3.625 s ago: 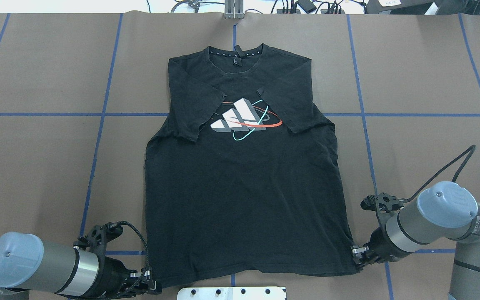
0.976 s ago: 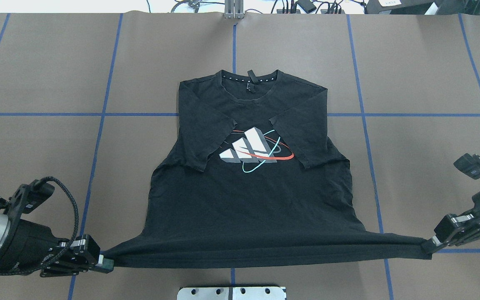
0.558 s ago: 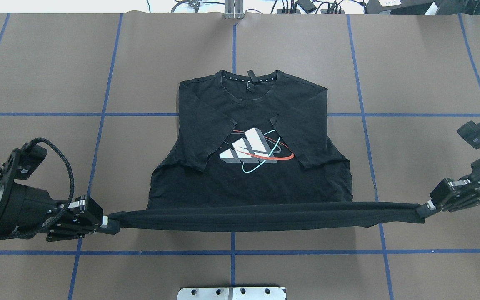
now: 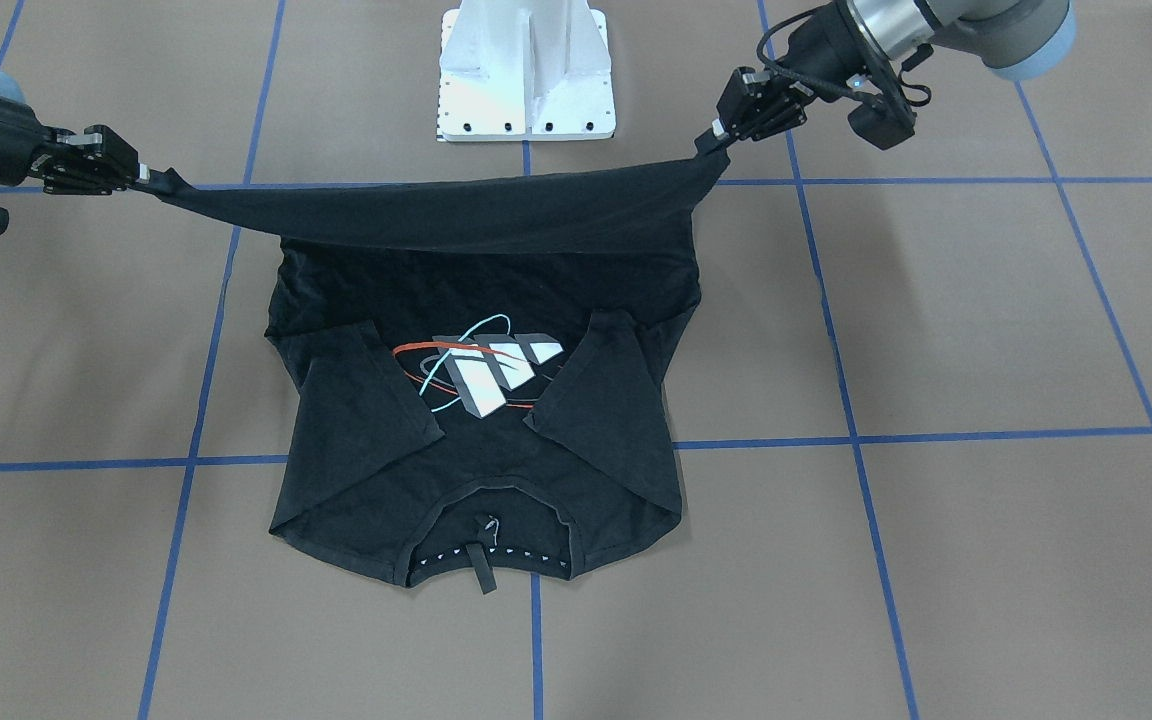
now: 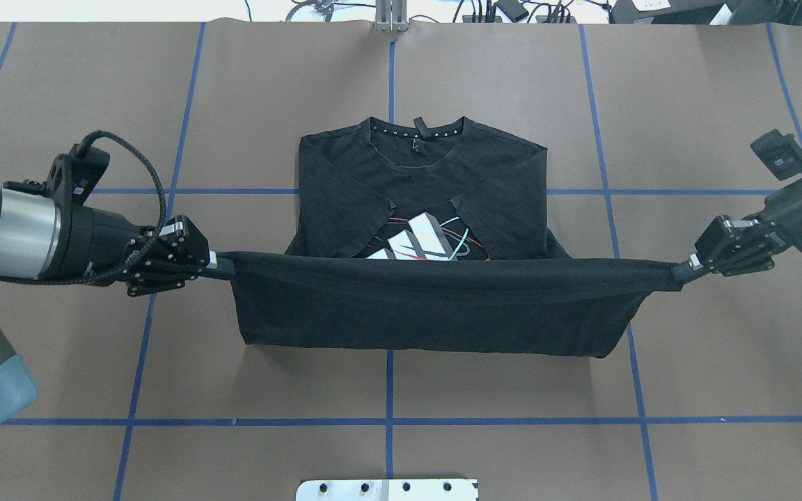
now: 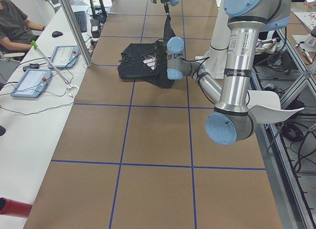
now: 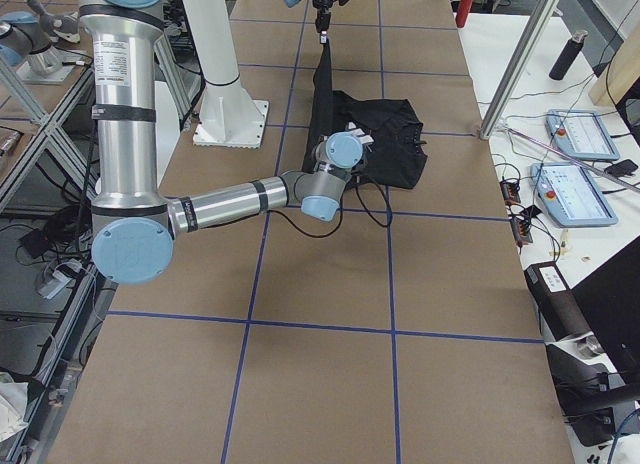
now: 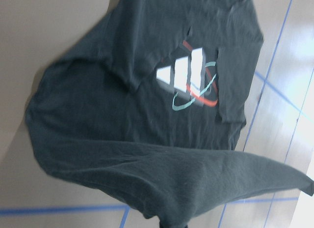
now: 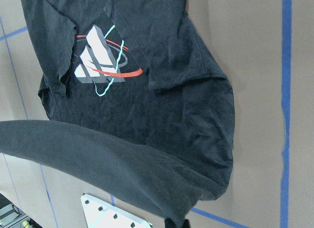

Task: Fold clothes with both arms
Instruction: 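Carry the hem with both grippers toward the collar, folding the shirt in half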

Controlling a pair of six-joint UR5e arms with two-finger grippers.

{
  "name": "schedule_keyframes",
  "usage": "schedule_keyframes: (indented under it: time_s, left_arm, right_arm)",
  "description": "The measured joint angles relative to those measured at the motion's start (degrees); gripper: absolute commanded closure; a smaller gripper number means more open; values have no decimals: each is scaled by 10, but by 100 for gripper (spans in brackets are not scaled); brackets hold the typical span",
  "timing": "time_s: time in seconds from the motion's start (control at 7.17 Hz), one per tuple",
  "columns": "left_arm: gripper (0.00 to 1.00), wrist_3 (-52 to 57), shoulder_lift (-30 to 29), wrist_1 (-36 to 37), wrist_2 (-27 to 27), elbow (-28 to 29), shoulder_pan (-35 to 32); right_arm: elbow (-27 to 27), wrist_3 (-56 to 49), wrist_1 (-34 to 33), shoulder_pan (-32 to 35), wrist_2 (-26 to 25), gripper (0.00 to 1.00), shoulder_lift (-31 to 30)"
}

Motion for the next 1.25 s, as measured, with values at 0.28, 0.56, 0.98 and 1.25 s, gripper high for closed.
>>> schedule_keyframes:
  time_s: [0.28,0.56,0.98,1.25]
  left_arm:
    - [100,33,-27,1,0,44,-41]
    - [100,48,-74,0,1,110,-67]
    - [100,60,-171,-3,8,247,-74]
    - [100,82,-189,-5,27,296,-84]
  right_arm:
    - [-61,30,0,14,-3,100,76]
    - [-142,36,0,35,-4,100,148]
    - [-224,35,0,53,-15,100,208]
    - [-270,35,-1,51,-42,100,234]
